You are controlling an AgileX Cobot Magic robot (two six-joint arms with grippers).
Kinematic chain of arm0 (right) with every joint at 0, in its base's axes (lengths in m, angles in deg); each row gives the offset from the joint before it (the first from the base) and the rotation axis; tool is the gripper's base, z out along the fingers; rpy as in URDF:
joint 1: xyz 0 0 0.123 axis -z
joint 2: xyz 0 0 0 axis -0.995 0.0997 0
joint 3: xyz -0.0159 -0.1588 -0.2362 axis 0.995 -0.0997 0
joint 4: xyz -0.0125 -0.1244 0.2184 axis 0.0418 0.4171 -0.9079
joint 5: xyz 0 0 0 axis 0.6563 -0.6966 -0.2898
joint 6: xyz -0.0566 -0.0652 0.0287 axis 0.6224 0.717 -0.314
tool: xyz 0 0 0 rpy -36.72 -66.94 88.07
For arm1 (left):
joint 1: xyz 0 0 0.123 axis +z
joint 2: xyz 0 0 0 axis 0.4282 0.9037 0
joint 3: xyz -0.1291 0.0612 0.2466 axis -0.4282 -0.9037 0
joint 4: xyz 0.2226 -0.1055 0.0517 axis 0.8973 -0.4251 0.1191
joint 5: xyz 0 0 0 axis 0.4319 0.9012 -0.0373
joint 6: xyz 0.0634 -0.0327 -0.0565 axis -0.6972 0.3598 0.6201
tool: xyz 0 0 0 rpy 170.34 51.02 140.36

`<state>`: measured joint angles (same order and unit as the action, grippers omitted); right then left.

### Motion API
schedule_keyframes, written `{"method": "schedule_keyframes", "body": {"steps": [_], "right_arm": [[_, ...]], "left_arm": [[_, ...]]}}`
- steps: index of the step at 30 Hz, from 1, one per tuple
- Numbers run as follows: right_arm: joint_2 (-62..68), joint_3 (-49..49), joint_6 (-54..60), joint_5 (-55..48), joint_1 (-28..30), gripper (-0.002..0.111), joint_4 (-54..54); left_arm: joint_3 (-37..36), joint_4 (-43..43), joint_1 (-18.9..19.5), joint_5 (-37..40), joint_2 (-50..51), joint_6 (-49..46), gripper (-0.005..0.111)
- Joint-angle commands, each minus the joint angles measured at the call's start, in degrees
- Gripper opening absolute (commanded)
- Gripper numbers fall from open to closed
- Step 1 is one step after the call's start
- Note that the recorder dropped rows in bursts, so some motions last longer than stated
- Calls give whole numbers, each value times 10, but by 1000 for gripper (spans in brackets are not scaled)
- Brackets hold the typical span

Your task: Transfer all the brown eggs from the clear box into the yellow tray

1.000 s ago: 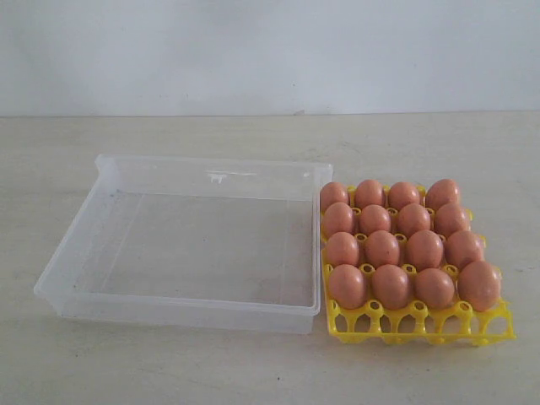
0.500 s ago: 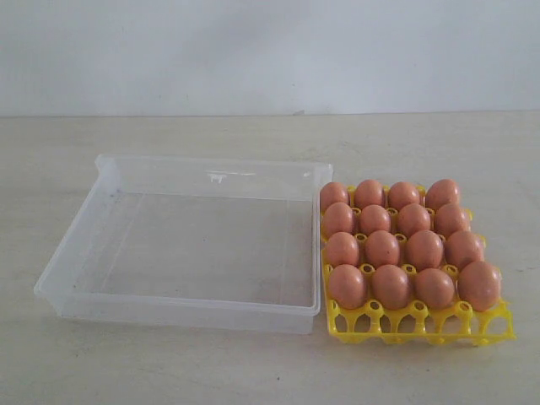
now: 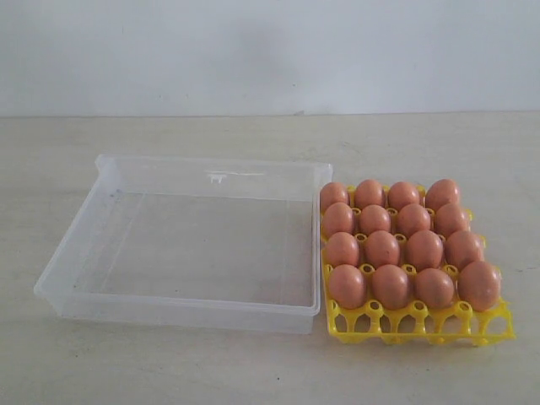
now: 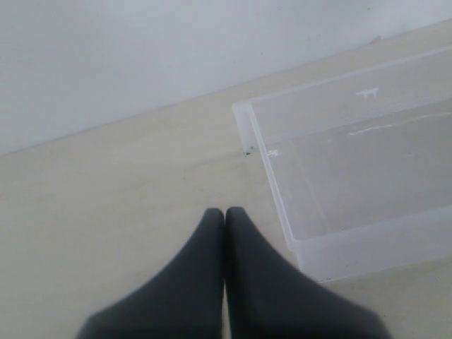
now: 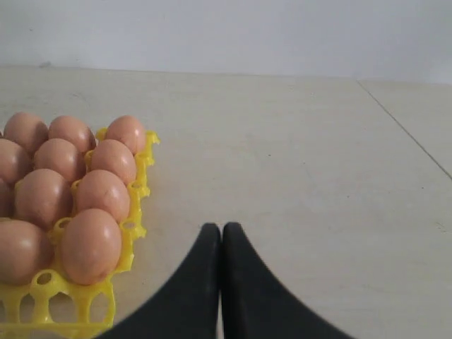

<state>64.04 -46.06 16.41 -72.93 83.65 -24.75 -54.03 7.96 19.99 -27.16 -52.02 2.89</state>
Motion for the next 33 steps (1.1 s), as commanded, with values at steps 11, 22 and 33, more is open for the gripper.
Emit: {"method": "schedule_keyframes", "body": {"steps": [11, 22, 33], "right_arm": [[-3, 0, 33, 4, -1, 0, -69], [-3, 0, 162, 16, -8, 0, -197], [-3, 0, 183, -1, -12, 0, -185]], "left_arm": [[1, -4, 1, -4, -1, 0, -4], [1, -4, 1, -4, -1, 0, -4], [1, -4, 1, -4, -1, 0, -4]]}}
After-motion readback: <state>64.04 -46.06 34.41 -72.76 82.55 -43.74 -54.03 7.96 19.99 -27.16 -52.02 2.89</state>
